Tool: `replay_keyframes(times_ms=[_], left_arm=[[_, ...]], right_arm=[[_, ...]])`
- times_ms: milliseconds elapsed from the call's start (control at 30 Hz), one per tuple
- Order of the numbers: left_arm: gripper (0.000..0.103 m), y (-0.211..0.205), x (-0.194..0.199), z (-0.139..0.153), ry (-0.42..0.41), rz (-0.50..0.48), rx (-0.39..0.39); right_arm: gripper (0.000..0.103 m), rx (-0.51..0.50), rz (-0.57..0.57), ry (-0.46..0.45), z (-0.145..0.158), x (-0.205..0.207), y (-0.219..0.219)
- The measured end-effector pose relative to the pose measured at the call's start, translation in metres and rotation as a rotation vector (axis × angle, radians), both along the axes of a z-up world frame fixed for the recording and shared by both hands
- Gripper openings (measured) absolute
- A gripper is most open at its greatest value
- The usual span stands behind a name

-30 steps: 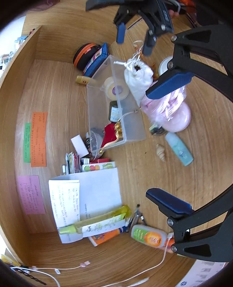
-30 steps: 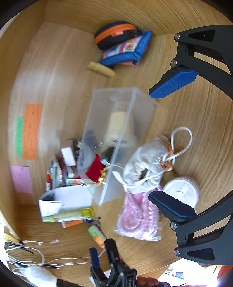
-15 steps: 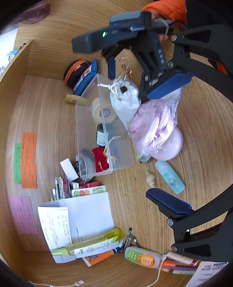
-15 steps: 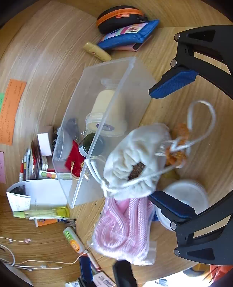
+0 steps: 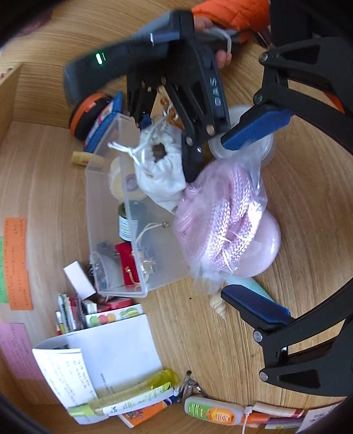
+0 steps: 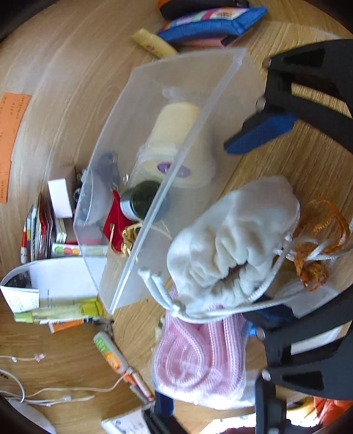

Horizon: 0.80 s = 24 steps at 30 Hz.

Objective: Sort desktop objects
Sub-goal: 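Grasp the white drawstring pouch with the right tool while the left tool grasps the pink bagged item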

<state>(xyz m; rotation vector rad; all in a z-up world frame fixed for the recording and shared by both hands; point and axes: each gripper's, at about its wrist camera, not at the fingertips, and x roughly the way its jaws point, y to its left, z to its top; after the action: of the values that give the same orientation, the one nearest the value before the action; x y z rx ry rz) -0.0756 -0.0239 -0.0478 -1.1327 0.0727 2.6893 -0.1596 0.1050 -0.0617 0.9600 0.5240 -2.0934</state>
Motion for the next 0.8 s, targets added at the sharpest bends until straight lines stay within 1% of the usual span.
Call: replay_keyframes(times_ms=[33,67,100,133,167,233,267,367,467,600,700,800], left_arm=[[0.101,0.001,-0.002,-0.003,-0.007,0.000,0.002],[0.101,0.002,-0.006,-0.006,-0.019,0.004,0.007],[0.101,0.001,-0.009,-0.008,-0.029,0.010,0.013],[0.101,0.001,-0.013,-0.009,-0.035,0.015,0.019],[0.101,0.000,-0.016,-0.010,-0.039,0.020,0.024],[0.101,-0.001,-0.021,-0.010,-0.039,0.034,0.035],[0.101,-0.002,-0.023,-0.010,-0.036,0.041,0.037],[0.101,-0.001,-0.029,-0.009,-0.028,0.056,0.038],[0.101,0.001,-0.033,-0.009,-0.013,0.056,0.022],[0.101,0.007,-0.037,-0.012,-0.031,0.014,0.034],[0.101,0.015,-0.041,-0.016,-0.029,0.011,0.002],[0.100,0.019,-0.044,-0.020,-0.014,0.022,-0.033]], right_arm=[[0.069,-0.005,0.013,-0.009,0.000,0.001,-0.001],[0.059,-0.011,0.029,-0.013,0.001,0.004,-0.001],[0.054,-0.012,0.042,-0.013,0.001,0.006,-0.003],[0.053,-0.008,0.049,-0.003,0.001,0.009,-0.004],[0.050,-0.004,0.051,0.008,0.001,0.011,-0.004],[0.040,-0.004,0.050,0.016,0.001,0.012,-0.004],[0.038,-0.002,0.042,0.019,0.002,0.011,-0.002],[0.031,-0.041,0.036,-0.006,0.005,0.008,0.006],[0.030,-0.059,0.017,-0.010,0.008,0.007,0.014],[0.030,-0.117,-0.014,-0.039,0.016,0.004,0.031],[0.030,-0.173,-0.038,-0.065,0.023,0.001,0.048],[0.030,-0.194,-0.061,-0.063,0.026,0.001,0.058]])
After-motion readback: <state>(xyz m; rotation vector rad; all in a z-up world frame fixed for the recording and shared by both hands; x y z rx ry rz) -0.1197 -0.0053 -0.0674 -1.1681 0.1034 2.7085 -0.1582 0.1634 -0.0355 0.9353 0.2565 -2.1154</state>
